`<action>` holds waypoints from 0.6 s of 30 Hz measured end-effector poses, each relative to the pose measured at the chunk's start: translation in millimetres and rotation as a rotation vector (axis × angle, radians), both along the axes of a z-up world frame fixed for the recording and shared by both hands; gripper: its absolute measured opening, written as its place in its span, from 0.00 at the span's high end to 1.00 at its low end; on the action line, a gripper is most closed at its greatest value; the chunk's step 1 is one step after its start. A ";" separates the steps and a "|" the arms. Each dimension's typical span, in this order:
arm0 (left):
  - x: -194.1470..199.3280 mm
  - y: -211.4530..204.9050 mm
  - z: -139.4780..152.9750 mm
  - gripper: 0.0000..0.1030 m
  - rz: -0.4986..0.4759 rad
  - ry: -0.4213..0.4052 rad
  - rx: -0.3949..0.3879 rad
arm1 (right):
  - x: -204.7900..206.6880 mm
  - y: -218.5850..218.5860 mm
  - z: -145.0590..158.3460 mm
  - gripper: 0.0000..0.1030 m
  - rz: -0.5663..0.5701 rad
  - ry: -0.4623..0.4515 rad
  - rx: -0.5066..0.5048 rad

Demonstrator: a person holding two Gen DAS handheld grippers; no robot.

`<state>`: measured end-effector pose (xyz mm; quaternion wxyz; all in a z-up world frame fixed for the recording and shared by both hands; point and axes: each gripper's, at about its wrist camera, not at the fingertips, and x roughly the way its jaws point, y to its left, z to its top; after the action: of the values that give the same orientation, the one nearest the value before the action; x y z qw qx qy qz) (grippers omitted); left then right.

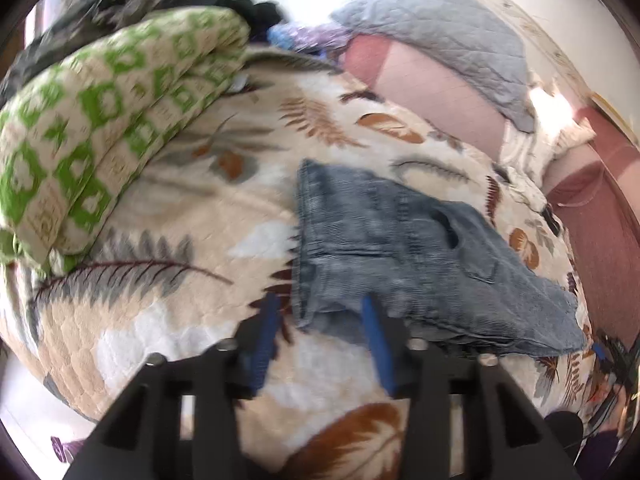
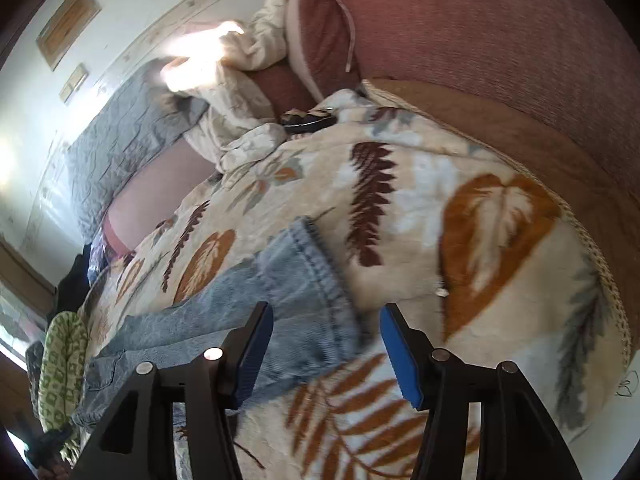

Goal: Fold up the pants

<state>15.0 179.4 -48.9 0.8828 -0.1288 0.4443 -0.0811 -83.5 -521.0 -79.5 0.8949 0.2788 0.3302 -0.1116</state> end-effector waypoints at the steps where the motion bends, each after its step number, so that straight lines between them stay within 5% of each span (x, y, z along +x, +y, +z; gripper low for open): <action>1: -1.6 -9.4 4.6 0.53 -0.028 -0.014 0.007 | 4.3 5.1 0.3 0.42 0.010 0.002 -0.004; 8: -2.7 -72.5 21.4 0.36 -0.173 -0.083 0.068 | 38.5 19.8 6.1 0.42 0.038 0.008 -0.035; 18: 14.9 -133.5 5.4 0.35 -0.253 -0.031 0.072 | 125.8 7.3 -1.4 0.42 0.022 0.132 -0.062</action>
<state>29.9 45.9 -43.4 0.8764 -0.0385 0.4459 -0.1779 42.2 -513.7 -80.9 0.8806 0.2395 0.3878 -0.1300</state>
